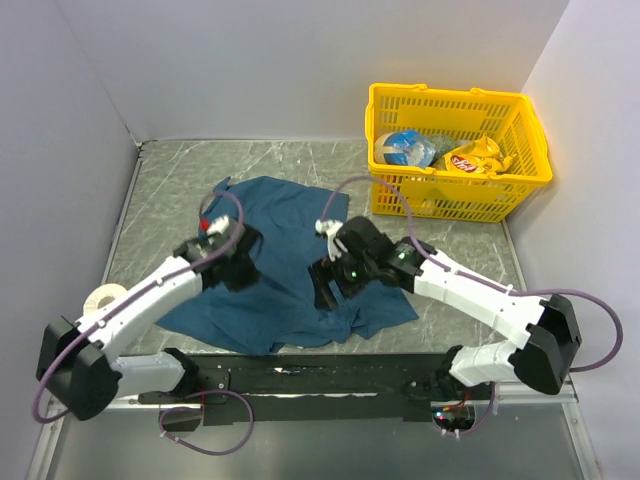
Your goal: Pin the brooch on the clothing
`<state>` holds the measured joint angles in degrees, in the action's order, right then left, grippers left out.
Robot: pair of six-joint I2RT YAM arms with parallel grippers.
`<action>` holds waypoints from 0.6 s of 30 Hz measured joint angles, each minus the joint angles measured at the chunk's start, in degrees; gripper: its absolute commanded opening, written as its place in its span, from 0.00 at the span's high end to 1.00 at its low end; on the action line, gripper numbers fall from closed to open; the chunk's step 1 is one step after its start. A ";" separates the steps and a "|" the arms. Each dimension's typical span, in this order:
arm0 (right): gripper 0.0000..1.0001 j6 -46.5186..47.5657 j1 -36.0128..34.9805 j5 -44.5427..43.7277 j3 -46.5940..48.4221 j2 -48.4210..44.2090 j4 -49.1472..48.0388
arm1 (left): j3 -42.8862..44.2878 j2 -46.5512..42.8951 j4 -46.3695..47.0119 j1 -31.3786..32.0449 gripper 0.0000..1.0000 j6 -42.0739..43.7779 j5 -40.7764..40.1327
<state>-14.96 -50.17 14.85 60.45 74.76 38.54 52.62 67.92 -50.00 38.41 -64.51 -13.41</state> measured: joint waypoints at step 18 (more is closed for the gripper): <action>0.15 -2.19 9.68 -17.42 42.38 41.81 2.32 | 30.53 30.82 15.37 -28.68 0.08 24.50 1.92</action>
<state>-17.15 -40.49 -2.57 102.83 116.57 40.86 83.15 98.74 -34.63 9.74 -40.01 -11.49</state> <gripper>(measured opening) 0.861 0.932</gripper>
